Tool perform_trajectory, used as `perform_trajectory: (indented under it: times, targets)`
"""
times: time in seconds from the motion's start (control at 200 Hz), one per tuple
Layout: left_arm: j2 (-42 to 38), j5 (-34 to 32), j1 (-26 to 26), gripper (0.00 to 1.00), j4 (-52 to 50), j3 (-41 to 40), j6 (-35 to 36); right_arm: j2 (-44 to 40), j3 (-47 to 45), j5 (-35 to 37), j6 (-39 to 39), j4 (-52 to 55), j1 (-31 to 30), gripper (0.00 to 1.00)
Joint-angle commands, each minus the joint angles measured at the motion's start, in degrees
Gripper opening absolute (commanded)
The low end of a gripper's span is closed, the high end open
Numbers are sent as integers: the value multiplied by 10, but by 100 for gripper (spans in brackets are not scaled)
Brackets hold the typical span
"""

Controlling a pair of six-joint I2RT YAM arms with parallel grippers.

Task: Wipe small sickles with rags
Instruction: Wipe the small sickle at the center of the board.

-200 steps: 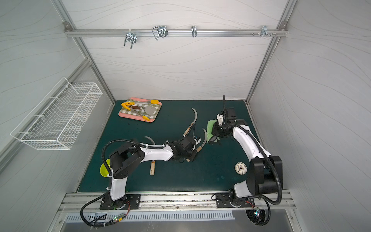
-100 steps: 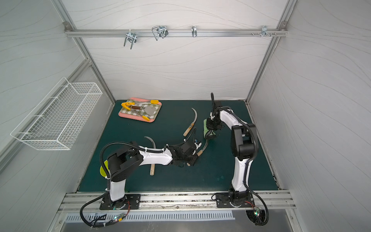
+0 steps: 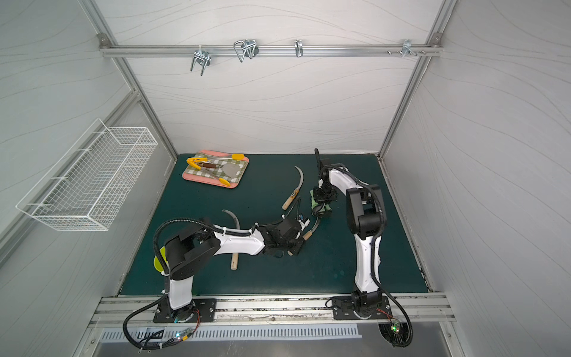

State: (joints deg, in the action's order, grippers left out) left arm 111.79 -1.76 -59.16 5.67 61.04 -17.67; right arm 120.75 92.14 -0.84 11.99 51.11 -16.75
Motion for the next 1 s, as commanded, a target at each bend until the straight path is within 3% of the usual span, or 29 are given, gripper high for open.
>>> perform_trajectory:
  times: [0.0, 0.22, 0.47, 0.72, 0.996]
  targets:
    - [13, -24, -3, 0, -37, -10, -16, -20, -67, 6, -1, 83, -19, 14]
    - [15, -29, -3, 0, -32, -7, -11, -87, -182, -15, 25, 56, -48, 14]
    - [18, -33, -2, 0, -3, -22, -17, -194, -275, -124, 64, -6, -65, 12]
    - [32, -42, -3, 0, 9, -31, -20, -229, -115, -67, 47, 56, -36, 11]
    - [40, -42, -3, 0, 11, -27, -22, -74, 57, -16, 10, 71, 0, 10]
